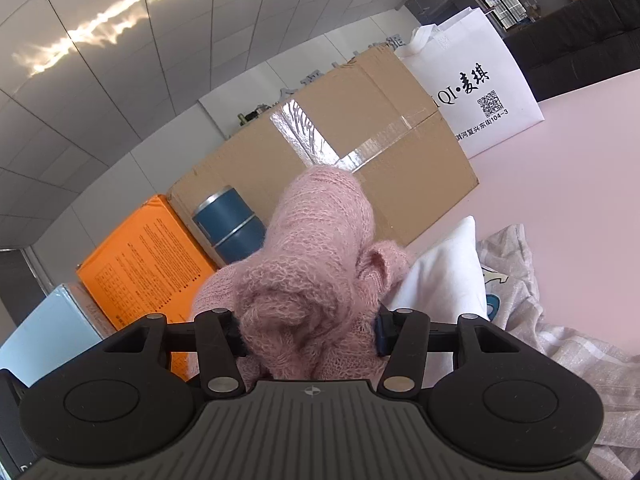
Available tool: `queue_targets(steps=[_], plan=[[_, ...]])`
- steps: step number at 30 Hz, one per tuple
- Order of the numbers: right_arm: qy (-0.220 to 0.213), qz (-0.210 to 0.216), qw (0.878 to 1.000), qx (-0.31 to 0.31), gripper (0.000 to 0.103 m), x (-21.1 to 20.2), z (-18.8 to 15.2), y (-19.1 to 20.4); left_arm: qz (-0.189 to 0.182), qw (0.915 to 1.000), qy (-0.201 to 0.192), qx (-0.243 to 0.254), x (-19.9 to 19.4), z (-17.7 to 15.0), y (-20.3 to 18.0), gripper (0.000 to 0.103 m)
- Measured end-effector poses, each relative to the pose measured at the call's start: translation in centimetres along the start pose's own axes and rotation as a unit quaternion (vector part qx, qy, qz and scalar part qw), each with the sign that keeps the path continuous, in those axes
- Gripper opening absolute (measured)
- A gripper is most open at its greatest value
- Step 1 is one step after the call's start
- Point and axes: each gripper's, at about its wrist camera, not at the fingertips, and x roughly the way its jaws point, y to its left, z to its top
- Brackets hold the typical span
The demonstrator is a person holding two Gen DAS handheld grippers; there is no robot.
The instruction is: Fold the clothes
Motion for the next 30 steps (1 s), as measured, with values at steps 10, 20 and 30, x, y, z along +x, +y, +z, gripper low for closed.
queue_targets(steps=[10, 20, 30], plan=[[0.030, -0.101, 0.993, -0.060, 0.061, 2.3, -2.1, -0.5, 0.038, 0.9950, 0.059, -0.071, 0.4, -1.3, 3.1, 0.099], [0.031, -0.132, 0.981, -0.140, 0.073, 2.8, -2.9, 1.1, 0.049, 0.9945, 0.064, -0.067, -0.5, -2.0, 3.5, 0.103], [-0.037, -0.103, 0.988, -0.106, 0.098, 0.6, -2.3, 1.0, 0.057, 0.9957, 0.064, -0.035, -8.9, -2.0, 5.6, 0.103]])
